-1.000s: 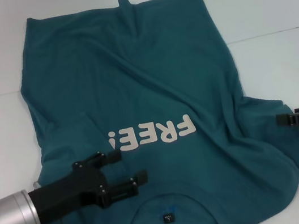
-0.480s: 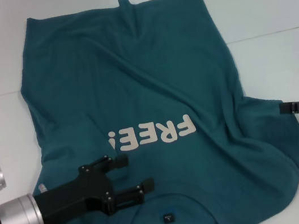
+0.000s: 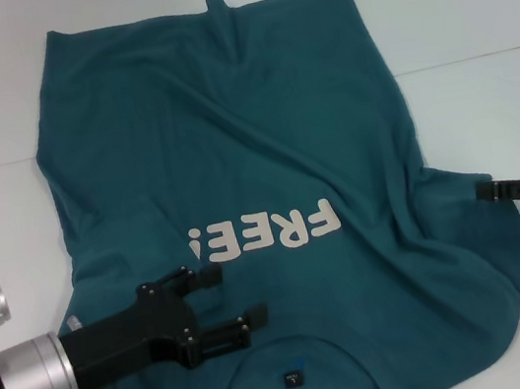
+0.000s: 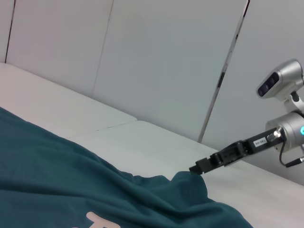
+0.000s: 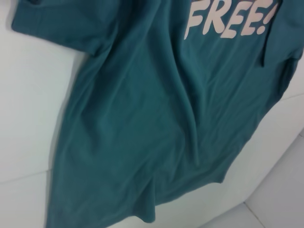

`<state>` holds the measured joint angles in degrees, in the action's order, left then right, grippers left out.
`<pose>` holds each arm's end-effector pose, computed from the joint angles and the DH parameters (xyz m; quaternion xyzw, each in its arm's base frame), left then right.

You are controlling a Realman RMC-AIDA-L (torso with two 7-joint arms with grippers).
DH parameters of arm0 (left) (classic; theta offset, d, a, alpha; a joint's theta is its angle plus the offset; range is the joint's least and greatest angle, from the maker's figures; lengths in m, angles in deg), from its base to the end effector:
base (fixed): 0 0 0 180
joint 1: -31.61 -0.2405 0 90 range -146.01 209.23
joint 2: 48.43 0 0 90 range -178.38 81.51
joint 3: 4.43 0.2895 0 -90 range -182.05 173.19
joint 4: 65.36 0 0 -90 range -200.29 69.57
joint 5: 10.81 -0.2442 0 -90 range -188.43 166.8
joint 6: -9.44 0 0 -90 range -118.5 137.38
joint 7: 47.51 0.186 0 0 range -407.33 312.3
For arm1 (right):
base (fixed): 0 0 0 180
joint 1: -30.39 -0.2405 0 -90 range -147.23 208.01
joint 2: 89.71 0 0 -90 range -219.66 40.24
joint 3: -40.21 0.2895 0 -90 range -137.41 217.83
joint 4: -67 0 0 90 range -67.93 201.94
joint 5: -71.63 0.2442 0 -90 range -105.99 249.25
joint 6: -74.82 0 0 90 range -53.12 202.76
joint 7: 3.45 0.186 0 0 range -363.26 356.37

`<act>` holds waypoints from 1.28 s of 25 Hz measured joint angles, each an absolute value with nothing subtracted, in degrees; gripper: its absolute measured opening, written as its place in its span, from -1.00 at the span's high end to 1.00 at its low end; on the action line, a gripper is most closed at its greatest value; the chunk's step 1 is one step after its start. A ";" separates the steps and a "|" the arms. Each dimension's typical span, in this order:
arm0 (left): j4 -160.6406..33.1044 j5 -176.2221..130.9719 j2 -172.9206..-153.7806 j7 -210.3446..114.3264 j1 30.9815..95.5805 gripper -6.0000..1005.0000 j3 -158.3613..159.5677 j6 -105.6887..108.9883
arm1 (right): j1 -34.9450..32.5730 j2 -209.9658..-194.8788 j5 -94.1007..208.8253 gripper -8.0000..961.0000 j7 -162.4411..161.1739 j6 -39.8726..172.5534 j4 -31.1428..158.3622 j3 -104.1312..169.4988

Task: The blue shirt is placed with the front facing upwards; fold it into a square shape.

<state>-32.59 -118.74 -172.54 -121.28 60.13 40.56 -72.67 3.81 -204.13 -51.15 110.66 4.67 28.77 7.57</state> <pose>-0.2788 0.3717 -0.1113 -0.9248 -0.2293 -0.2732 0.1326 0.4034 0.4102 0.0133 -0.7686 0.5445 0.1920 0.2755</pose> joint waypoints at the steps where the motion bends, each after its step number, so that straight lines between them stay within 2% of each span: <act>1: -32.59 -118.70 -172.53 -121.28 60.16 -0.81 40.53 -72.67 | 3.70 -204.13 -51.15 -0.82 110.56 5.11 29.36 7.48; 13: -32.64 -118.82 -172.44 -121.33 60.44 -0.81 40.54 -71.27 | 2.85 -205.49 -51.14 -0.77 109.47 7.37 30.70 6.88; 19: -32.67 -119.00 -172.48 -121.15 60.22 -0.81 40.36 -70.90 | 3.13 -205.72 -50.85 -0.60 109.08 7.75 30.58 7.12; 30: -32.78 -118.90 -172.54 -121.04 60.08 -0.81 40.21 -70.89 | 3.32 -206.03 -50.67 0.36 108.87 9.06 30.61 7.46; 32: -32.83 -118.90 -172.54 -121.03 60.08 -0.81 40.21 -70.88 | 3.33 -206.13 -50.48 0.83 108.73 9.53 30.65 7.57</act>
<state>-32.83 -118.90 -172.54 -121.03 60.08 40.21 -70.88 3.33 -206.13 -50.48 108.73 9.53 30.65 7.57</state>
